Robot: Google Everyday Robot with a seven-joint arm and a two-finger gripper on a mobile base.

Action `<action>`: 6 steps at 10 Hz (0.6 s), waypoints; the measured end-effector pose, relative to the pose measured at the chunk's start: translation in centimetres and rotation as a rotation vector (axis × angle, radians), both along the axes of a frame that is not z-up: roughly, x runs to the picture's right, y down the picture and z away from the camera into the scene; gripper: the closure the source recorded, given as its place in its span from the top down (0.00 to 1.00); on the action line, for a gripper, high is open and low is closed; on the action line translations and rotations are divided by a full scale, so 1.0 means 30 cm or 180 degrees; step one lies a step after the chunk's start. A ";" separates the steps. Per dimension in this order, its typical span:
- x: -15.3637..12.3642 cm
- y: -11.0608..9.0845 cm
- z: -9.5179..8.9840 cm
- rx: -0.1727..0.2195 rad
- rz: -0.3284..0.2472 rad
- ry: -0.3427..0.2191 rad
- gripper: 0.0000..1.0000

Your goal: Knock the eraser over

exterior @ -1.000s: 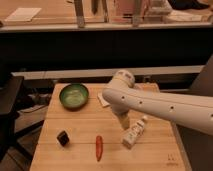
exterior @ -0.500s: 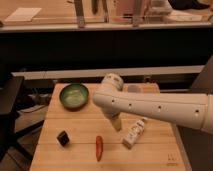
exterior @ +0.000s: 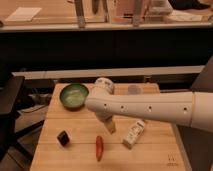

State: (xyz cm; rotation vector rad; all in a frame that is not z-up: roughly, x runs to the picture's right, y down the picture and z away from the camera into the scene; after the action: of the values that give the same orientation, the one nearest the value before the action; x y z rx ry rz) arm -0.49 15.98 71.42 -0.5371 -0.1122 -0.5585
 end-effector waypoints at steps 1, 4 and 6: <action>-0.001 0.007 0.002 -0.0006 -0.0017 -0.0003 0.80; -0.066 0.036 0.022 -0.0014 -0.0099 -0.0051 0.80; -0.102 0.052 0.031 -0.0024 -0.0135 -0.0064 0.80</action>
State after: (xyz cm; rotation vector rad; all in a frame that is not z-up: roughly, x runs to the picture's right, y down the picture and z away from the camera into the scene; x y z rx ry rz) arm -3.54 17.54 72.35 -0.5423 -0.1221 -0.6052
